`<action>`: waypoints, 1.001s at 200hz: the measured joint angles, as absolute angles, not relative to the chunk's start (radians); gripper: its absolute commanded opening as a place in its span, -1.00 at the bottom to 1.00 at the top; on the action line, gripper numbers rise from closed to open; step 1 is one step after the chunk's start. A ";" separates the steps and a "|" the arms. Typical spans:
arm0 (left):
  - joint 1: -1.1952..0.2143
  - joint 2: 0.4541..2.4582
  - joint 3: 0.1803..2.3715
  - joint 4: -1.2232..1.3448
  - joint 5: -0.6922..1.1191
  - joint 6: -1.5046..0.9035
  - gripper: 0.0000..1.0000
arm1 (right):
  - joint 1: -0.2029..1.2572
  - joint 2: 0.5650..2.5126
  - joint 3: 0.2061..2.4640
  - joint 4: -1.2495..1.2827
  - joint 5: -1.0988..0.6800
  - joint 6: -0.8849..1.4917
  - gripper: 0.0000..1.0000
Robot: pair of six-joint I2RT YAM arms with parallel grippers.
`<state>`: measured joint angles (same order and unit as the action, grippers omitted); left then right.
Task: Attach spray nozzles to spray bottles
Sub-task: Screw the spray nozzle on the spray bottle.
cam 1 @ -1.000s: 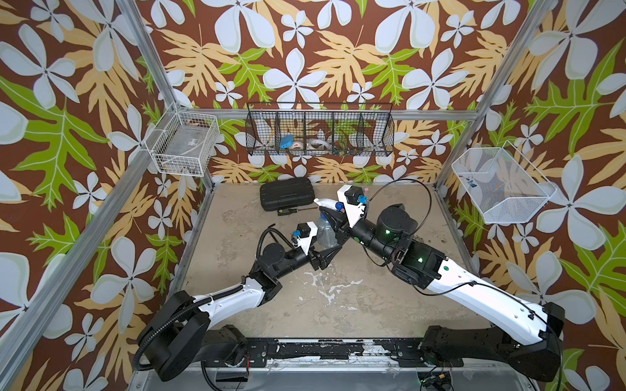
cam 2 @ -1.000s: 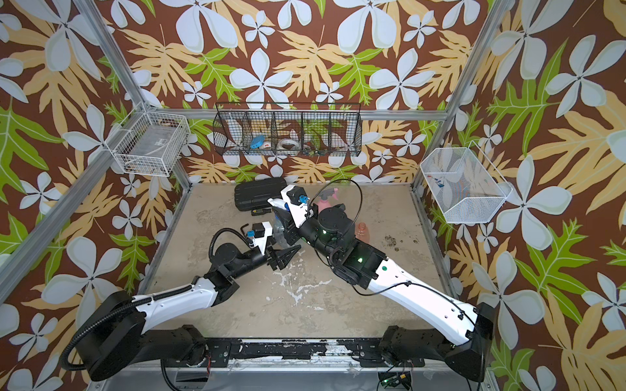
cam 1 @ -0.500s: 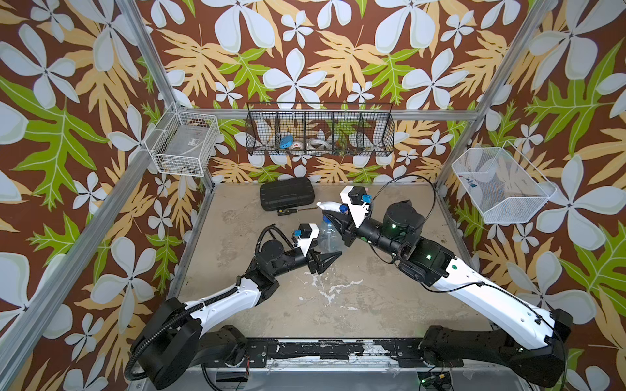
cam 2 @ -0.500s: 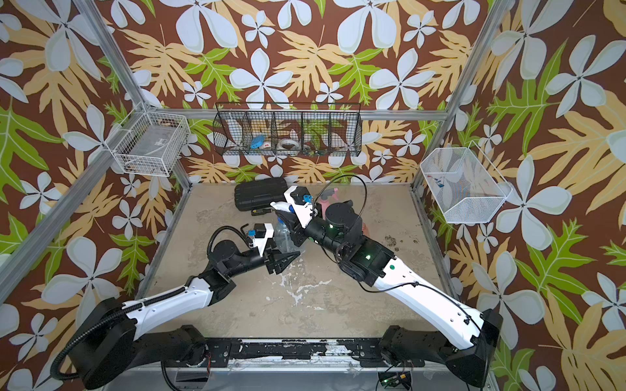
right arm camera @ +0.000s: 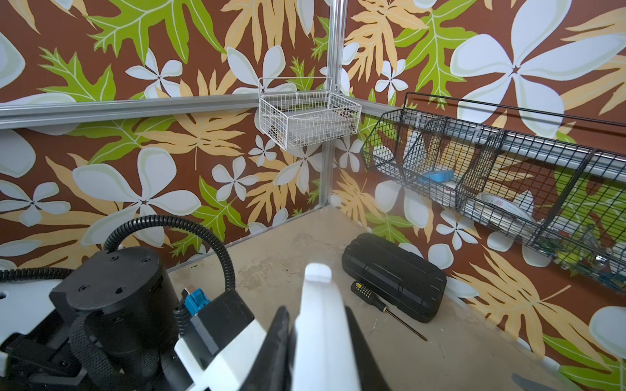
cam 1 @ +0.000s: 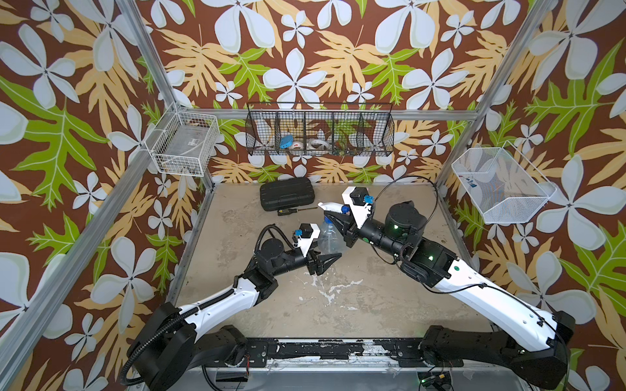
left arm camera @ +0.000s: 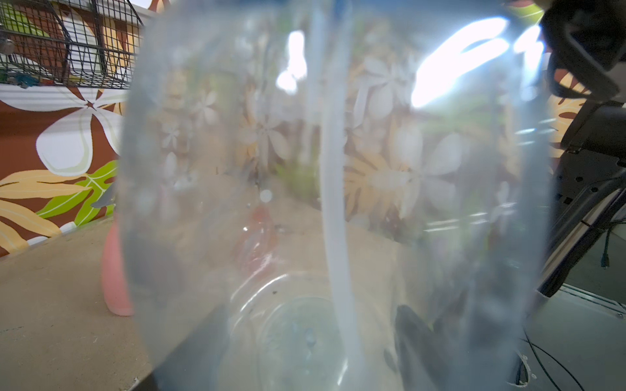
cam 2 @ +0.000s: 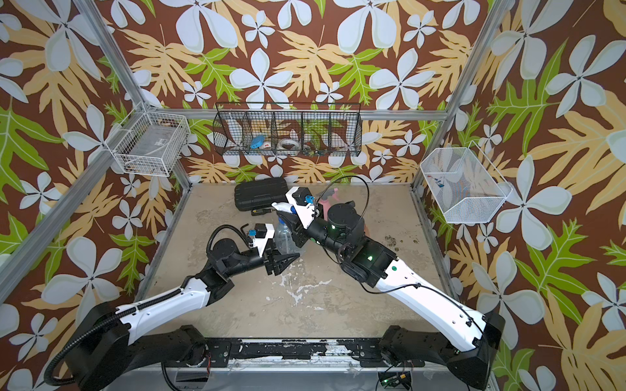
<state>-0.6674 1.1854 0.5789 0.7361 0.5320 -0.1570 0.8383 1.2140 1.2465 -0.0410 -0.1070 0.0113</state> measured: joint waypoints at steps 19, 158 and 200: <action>-0.667 1.180 0.594 0.709 0.536 -0.149 0.26 | 0.833 1.218 1.272 -0.072 -0.113 0.006 -1.00; -0.657 1.166 0.583 0.637 0.438 -0.038 0.22 | 0.828 1.246 1.300 -0.151 -0.107 0.003 -1.00; -0.660 1.222 0.565 0.664 0.273 -0.021 0.19 | 0.846 1.291 1.276 -0.105 0.060 0.114 -1.00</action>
<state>-0.6601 1.2217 0.5652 0.6643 0.2733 -0.0212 0.8463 1.2915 1.2758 -0.1055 0.0601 0.1143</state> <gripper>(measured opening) 0.760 0.229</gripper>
